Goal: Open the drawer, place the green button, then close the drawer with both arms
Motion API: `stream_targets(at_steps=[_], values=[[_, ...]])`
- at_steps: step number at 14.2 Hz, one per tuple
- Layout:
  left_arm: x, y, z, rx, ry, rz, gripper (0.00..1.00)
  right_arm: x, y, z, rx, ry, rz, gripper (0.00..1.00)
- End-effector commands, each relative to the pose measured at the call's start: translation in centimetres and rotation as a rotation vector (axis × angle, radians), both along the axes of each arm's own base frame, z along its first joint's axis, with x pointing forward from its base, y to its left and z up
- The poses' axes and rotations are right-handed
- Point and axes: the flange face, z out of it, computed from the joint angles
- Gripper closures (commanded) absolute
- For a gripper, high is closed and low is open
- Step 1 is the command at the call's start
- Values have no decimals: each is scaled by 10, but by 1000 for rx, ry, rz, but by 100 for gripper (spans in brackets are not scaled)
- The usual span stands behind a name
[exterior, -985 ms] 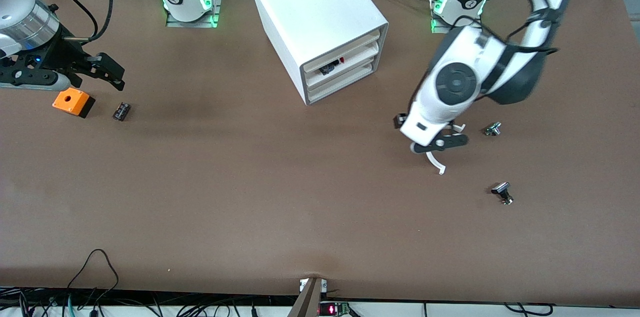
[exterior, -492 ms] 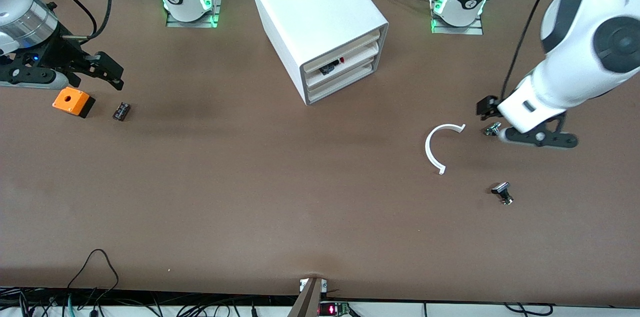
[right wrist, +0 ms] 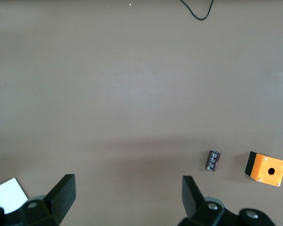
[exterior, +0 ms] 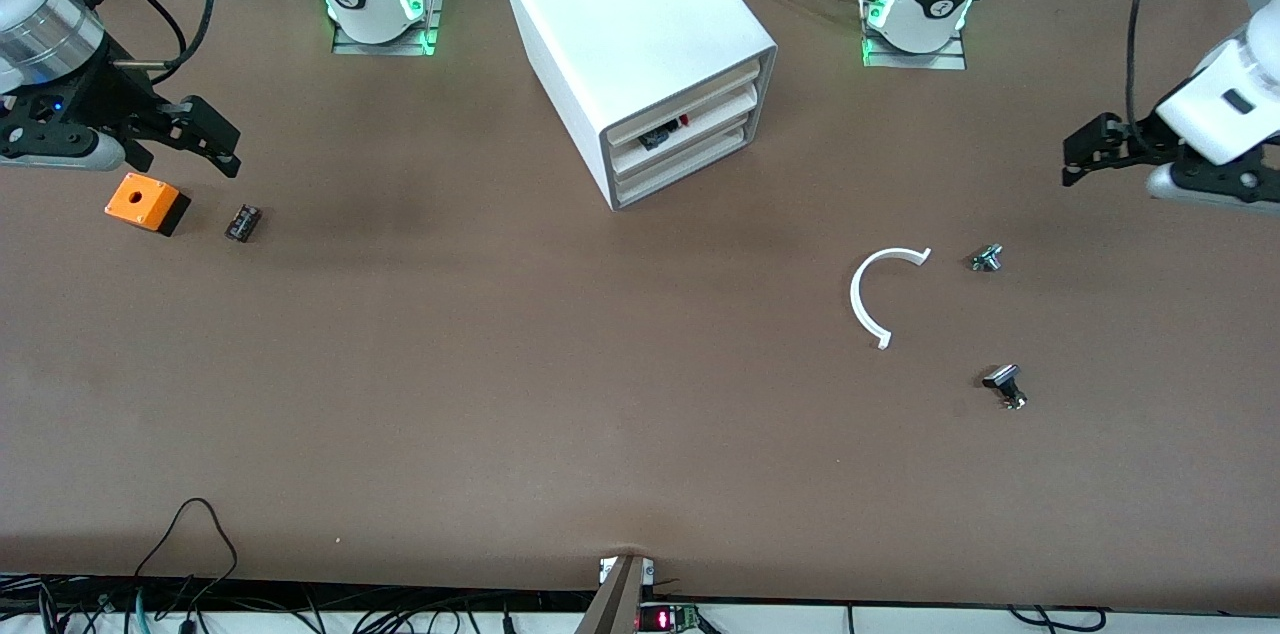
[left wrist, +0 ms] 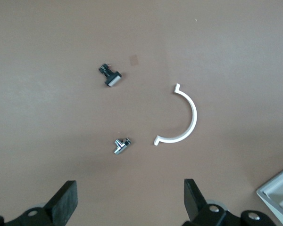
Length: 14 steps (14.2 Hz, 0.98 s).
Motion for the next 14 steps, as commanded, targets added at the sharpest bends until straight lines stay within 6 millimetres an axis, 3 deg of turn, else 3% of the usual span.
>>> stream_targets(at_steps=[1,7,10,14], values=[[-6,2,1,-6,-14,9,1,-1,-4,7,-13,-11,14,0],[2,-1,2,-4,36,64,1,-1,-6,5,-13,6,36,0],[1,-4,1,-4,42,66,1,-2,-18,10,-12,70,114,0],[1,-16,2,-4,38,108,1,-2,-21,16,-8,87,102,0]])
